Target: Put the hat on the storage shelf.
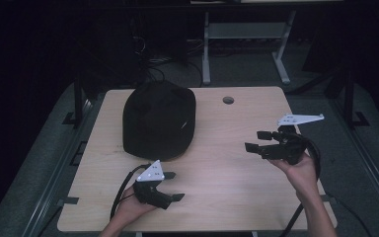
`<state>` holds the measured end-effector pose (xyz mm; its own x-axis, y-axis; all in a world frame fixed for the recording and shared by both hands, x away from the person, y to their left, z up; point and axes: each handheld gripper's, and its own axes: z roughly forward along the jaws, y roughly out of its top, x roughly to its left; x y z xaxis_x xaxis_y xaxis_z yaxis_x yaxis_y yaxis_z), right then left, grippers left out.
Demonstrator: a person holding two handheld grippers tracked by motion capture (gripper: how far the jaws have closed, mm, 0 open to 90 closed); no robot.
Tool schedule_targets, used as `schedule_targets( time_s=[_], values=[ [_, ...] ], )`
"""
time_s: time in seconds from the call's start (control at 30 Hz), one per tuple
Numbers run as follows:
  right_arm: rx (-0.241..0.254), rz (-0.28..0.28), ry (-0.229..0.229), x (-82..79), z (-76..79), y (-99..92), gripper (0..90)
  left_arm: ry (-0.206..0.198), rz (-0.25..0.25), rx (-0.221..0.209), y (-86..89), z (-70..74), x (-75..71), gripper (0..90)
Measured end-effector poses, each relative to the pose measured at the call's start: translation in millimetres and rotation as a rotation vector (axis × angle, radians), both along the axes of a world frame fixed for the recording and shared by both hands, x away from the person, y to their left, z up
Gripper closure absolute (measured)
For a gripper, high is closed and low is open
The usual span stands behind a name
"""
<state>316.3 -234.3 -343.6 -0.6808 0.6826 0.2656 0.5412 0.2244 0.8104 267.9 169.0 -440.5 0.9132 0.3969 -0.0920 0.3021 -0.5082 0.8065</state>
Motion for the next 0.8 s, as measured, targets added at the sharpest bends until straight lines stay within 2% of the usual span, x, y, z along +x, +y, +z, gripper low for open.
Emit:
schedule_targets(
  time_s=[0.37,0.8],
  values=[
    [-0.001,-0.036,-0.009,-16.2,-12.4,-20.3,25.9,0.002,-0.002,0.013,-2.3,-2.4,-0.7,21.6],
    [-0.009,-0.059,0.007,-39.6,-46.9,-40.9,25.9,0.000,-0.002,0.027,-2.3,-3.9,-0.3,21.4]
  ],
)
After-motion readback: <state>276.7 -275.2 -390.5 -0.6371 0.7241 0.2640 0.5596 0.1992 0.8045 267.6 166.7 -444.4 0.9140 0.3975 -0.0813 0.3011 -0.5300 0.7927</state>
